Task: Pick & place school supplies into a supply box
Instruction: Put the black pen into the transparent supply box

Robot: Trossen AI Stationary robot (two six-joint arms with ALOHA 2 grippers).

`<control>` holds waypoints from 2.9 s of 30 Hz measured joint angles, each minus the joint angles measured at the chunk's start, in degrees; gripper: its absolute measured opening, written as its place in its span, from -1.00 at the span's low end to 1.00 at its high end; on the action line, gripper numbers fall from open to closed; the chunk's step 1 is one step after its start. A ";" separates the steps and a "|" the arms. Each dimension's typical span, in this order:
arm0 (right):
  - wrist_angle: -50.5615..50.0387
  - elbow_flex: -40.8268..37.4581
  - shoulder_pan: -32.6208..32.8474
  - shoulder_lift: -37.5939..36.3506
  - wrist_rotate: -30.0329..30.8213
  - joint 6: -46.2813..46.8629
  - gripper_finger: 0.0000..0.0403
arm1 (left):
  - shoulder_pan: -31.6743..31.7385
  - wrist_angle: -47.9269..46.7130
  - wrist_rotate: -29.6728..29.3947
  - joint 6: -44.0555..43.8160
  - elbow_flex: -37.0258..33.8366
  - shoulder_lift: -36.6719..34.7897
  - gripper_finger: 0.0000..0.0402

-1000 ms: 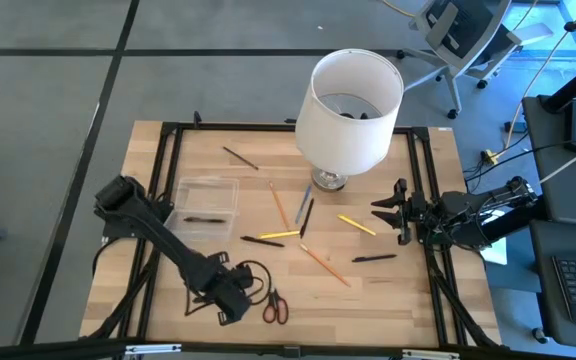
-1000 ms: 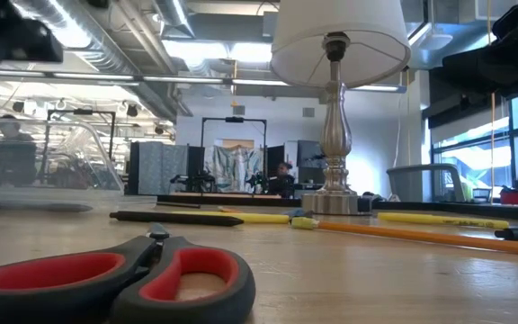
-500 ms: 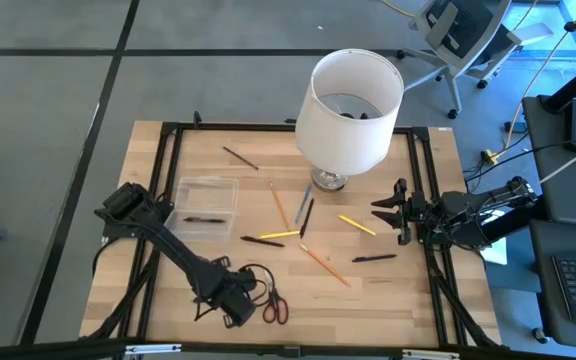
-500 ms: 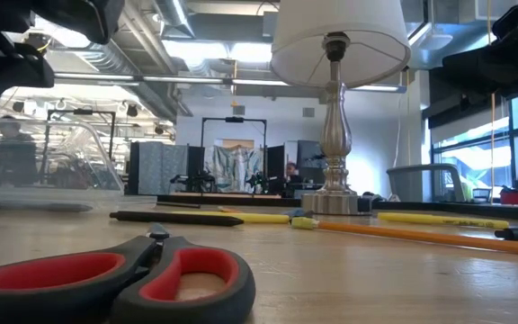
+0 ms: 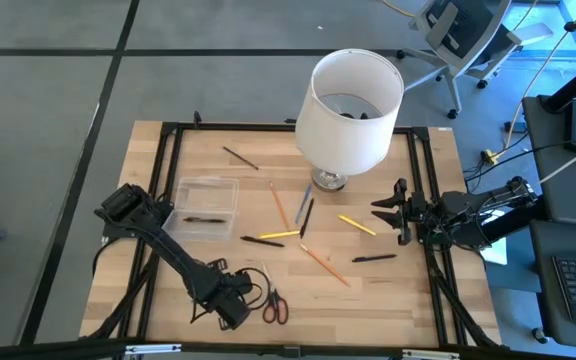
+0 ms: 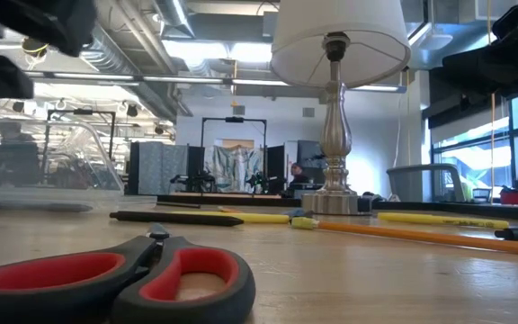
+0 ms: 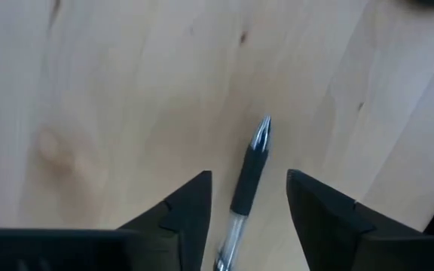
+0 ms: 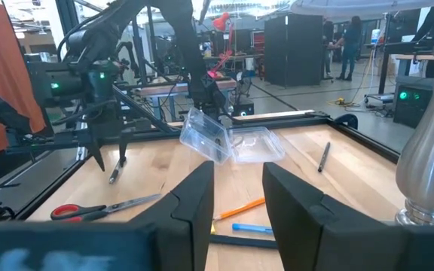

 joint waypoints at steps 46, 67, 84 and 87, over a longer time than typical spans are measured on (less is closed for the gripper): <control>-0.01 -0.01 0.01 0.00 0.00 -4.20 -0.41 | -1.81 10.49 0.80 -4.85 -8.15 -2.62 -0.89; 0.01 0.01 0.01 0.00 0.02 -4.52 -0.41 | 10.76 20.76 13.33 2.45 -7.93 -19.46 -0.89; 0.01 -0.01 -0.01 -0.01 0.02 -4.13 -0.41 | 34.51 0.50 10.83 40.11 -7.85 -35.91 -0.89; 0.01 -0.01 0.00 0.00 0.02 -4.22 -0.41 | 37.97 -7.91 7.71 43.99 -7.85 -36.83 -0.89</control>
